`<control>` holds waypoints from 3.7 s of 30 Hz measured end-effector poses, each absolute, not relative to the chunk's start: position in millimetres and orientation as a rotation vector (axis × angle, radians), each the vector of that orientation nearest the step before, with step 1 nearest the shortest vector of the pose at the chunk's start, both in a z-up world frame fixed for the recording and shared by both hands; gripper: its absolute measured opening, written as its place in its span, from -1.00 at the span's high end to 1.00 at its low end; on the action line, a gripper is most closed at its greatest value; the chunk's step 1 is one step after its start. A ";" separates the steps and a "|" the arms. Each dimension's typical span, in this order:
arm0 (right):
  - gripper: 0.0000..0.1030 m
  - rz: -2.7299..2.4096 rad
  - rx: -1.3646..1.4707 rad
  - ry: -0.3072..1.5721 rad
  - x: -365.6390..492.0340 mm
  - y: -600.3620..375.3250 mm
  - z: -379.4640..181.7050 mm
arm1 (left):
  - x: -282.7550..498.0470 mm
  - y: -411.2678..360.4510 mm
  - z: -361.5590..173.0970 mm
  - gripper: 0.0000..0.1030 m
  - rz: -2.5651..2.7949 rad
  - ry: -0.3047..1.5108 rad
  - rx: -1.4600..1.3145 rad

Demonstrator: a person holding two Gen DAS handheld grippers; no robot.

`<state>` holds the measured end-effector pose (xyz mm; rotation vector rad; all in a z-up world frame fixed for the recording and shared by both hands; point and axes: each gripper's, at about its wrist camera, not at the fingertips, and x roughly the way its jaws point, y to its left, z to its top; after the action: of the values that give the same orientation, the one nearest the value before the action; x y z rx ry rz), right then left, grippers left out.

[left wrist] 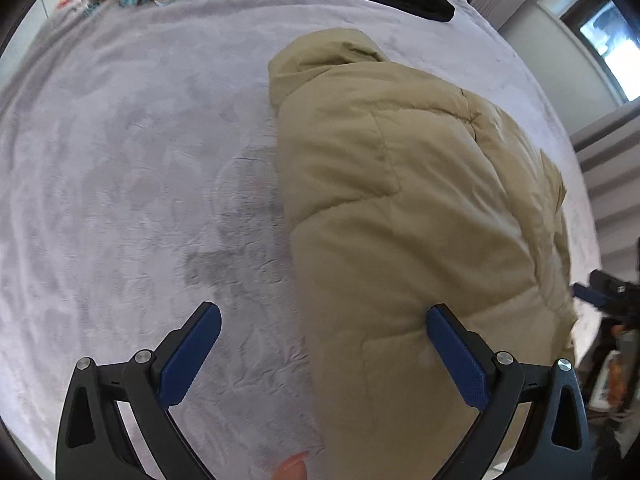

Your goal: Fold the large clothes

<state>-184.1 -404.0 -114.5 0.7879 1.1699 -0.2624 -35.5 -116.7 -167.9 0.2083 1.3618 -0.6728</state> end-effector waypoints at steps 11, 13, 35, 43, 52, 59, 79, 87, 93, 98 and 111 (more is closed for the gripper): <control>-1.00 -0.092 0.899 1.289 -159.6 -433.1 -174.9 | -0.8 -137.0 -212.1 -1.00 -0.925 1.547 -0.054; -1.00 -0.060 0.909 1.336 -147.5 -435.1 -190.7 | 7.4 -146.8 -221.0 -1.00 -0.929 1.561 -0.075; 0.03 0.177 1.155 1.173 -105.4 -409.6 -183.5 | -3.2 -128.3 -176.3 -0.53 -0.984 1.491 -0.300; 0.03 0.241 1.095 1.083 -36.4 -327.4 -152.4 | 73.4 -42.4 -133.7 -0.53 -0.954 1.381 -0.294; 0.03 0.303 1.081 1.077 73.7 -193.9 -187.3 | 169.1 87.3 -137.8 -0.53 -0.797 1.321 -0.212; -0.27 0.094 1.018 1.252 118.5 -148.3 -225.8 | 190.8 126.9 -187.7 -0.53 -0.709 1.372 -0.200; 0.10 -0.095 0.722 1.088 97.9 -120.0 -120.0 | 223.0 81.0 -126.8 -0.53 -0.649 1.100 0.101; 0.74 0.036 1.244 0.978 134.7 -153.2 -204.1 | 247.3 83.9 -144.5 -0.53 -0.581 1.127 0.095; 0.82 -0.140 1.025 1.138 128.1 -158.5 -218.0 | 217.1 33.3 -153.3 -0.54 -0.611 1.099 0.237; 0.82 -0.170 1.000 1.162 114.6 -166.4 -212.8 | 207.4 27.6 -159.0 -0.56 -0.599 1.080 0.293; 0.74 -0.038 0.631 1.222 35.6 -75.3 -127.8 | 152.1 122.8 -114.3 -0.56 -0.613 1.126 0.209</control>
<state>35.6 -75.3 -127.8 0.6310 1.2220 -0.0378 152.1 122.8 -114.3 0.2090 1.1264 -0.6127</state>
